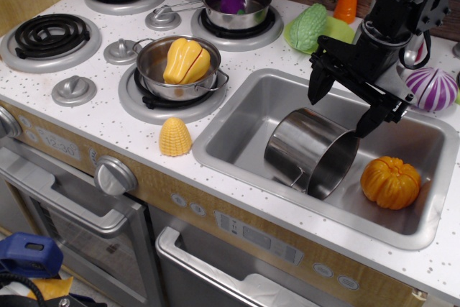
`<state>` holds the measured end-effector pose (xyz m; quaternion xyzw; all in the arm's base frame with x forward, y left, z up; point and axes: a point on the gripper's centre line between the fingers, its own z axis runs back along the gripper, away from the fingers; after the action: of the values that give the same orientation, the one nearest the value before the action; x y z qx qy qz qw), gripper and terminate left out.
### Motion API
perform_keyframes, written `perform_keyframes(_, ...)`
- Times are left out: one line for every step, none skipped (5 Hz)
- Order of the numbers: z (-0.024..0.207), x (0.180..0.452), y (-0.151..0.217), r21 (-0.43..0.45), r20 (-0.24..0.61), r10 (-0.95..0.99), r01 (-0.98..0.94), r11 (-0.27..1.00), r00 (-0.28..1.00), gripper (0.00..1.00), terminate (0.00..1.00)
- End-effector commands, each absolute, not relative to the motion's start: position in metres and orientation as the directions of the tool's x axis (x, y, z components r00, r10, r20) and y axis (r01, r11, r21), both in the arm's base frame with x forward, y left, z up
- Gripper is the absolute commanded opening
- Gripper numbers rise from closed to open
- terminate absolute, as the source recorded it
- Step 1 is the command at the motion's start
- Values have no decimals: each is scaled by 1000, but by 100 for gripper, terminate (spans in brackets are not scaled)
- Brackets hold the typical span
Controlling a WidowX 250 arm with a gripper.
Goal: Flip pot upright in sink
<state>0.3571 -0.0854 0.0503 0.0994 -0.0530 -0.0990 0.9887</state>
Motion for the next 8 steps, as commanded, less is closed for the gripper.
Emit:
perform_keyframes(50, 357, -85, 207, 85, -206, 185, 961, 975, 100, 0)
perform_keyframes(51, 357, -86, 252, 86, -232, 204, 946, 969, 100, 0)
perform_keyframes(53, 358, -85, 300, 74, -276, 242, 923, 958, 100, 0)
perform_keyframes(49, 357, -88, 433, 80, -314, 250, 866, 946, 100, 0)
perform_keyframes(46, 356, -90, 472, 81, -326, 252, 845, 942, 100, 0)
perform_keyframes(34, 354, -90, 486, 114, -300, 210, 848, 947, 100, 0)
perform_keyframes(30, 352, -89, 501, 125, -300, 201, 842, 946, 100, 0)
perform_keyframes(24, 353, -81, 545, 146, -317, 192, 816, 937, 100, 0)
